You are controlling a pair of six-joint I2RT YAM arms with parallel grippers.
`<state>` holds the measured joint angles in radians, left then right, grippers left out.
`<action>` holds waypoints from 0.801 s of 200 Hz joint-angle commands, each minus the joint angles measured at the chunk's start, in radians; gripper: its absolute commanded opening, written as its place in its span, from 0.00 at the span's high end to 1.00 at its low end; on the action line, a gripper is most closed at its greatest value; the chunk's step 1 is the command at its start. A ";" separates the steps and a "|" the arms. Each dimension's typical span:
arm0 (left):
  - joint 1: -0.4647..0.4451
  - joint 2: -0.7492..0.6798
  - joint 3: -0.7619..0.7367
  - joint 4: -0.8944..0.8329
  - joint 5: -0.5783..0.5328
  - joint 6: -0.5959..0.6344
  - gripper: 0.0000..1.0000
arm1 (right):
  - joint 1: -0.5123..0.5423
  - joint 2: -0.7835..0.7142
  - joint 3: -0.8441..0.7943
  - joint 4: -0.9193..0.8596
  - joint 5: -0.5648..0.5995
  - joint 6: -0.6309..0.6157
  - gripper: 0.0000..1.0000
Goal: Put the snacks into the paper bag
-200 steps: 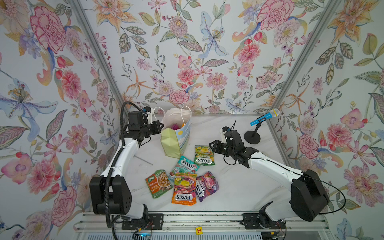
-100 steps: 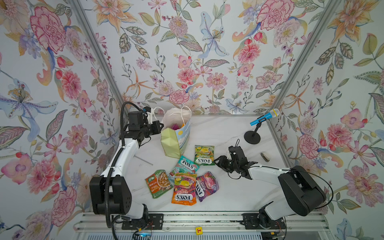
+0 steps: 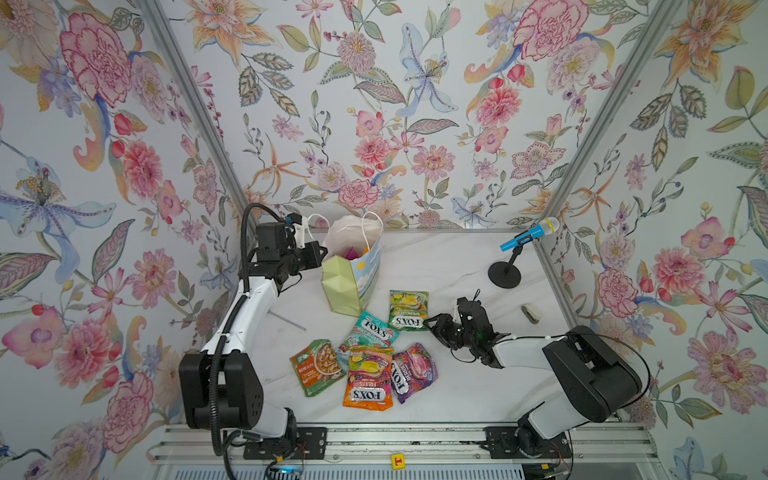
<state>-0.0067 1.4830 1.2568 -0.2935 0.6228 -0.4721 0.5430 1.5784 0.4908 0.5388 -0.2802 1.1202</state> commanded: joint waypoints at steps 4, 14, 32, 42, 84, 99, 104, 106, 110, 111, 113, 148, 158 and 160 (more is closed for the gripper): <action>-0.001 0.022 -0.024 -0.039 0.003 0.006 1.00 | 0.008 0.043 -0.019 0.089 0.021 0.049 0.55; -0.001 0.023 -0.022 -0.038 0.003 0.006 1.00 | 0.011 0.057 -0.023 0.115 0.022 0.063 0.55; -0.001 0.022 -0.021 -0.040 0.003 0.007 1.00 | 0.018 0.082 -0.026 0.146 0.025 0.081 0.55; -0.001 0.023 -0.022 -0.041 0.003 0.007 1.00 | 0.020 0.096 -0.027 0.160 0.026 0.090 0.55; -0.001 0.022 -0.021 -0.043 0.003 0.008 1.00 | 0.026 0.141 -0.028 0.220 0.035 0.118 0.58; -0.001 0.022 -0.019 -0.044 0.002 0.009 1.00 | 0.026 0.158 -0.029 0.241 0.037 0.128 0.63; -0.001 0.022 -0.020 -0.044 0.002 0.009 1.00 | 0.025 0.163 -0.030 0.251 0.038 0.130 0.67; -0.002 0.021 -0.019 -0.045 0.002 0.009 1.00 | 0.026 0.166 -0.030 0.255 0.039 0.130 0.69; -0.001 0.023 -0.018 -0.045 0.002 0.009 1.00 | 0.025 0.171 -0.032 0.263 0.038 0.133 0.73; -0.001 0.023 -0.018 -0.045 0.002 0.008 1.00 | 0.025 0.171 -0.032 0.263 0.038 0.133 0.73; -0.003 0.023 -0.017 -0.045 0.002 0.008 1.00 | 0.025 0.174 -0.032 0.270 0.039 0.137 0.76; -0.001 0.021 -0.025 -0.043 0.002 0.011 1.00 | 0.016 0.203 -0.045 0.353 0.031 0.161 1.00; 0.001 0.024 -0.024 -0.048 0.005 0.014 1.00 | 0.012 0.185 -0.044 0.353 0.033 0.159 1.00; -0.001 0.025 -0.024 -0.050 0.005 0.015 1.00 | 0.012 0.179 -0.044 0.349 0.035 0.156 1.00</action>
<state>-0.0067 1.4830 1.2568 -0.2935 0.6228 -0.4717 0.5613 1.7691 0.4583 0.8368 -0.2539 1.2648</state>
